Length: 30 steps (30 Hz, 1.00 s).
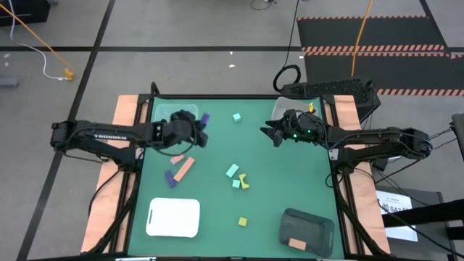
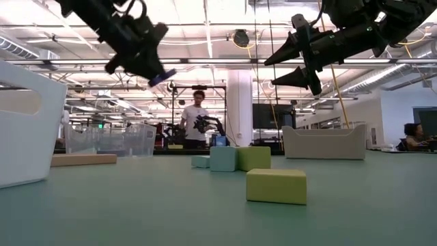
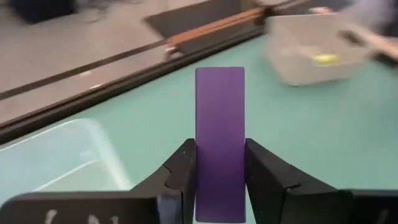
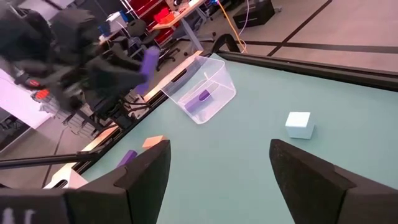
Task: Sort & place blocks by color
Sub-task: Put the top violet block into the transparent bin, then put the bottom light orange block into the black bin
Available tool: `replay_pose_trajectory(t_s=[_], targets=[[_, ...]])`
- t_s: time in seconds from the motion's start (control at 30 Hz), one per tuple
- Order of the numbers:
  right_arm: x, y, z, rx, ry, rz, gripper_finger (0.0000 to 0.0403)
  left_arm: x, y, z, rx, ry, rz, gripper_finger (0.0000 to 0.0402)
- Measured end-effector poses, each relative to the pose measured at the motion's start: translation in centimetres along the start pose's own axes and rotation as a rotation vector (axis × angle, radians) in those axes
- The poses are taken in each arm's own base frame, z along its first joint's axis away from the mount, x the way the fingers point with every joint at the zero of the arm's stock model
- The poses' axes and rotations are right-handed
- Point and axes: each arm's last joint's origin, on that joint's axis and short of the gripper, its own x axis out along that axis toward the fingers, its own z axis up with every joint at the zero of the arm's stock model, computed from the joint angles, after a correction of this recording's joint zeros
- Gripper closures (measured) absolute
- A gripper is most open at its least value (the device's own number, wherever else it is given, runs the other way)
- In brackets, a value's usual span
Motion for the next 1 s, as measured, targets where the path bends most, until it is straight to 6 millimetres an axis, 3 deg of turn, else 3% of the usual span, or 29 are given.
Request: replay_pose_trajectory(t_s=[0.23, 0.4, 0.67, 1.0], targets=[[0.0, 0.0, 0.1, 0.001, -0.006, 0.004, 0.0140, 1.4, 4.4, -0.6, -0.049, 0.154, 0.301, 0.0299], [0.0, 0.0, 0.0, 0.000, -0.004, 0.003, 0.0140, 2.1, 6.6, -0.4, -0.079, 0.205, 0.407, 0.0298], [0.0, 0.0, 0.1, 0.001, -0.005, 0.004, 0.0140, 2.6, 7.9, 0.1, -0.159, 0.206, 0.438, 0.0241], [0.0, 0.0, 0.1, 0.001, -0.006, 0.004, 0.0140, 2.8, 7.8, 0.5, -0.223, 0.197, 0.377, 0.0181]])
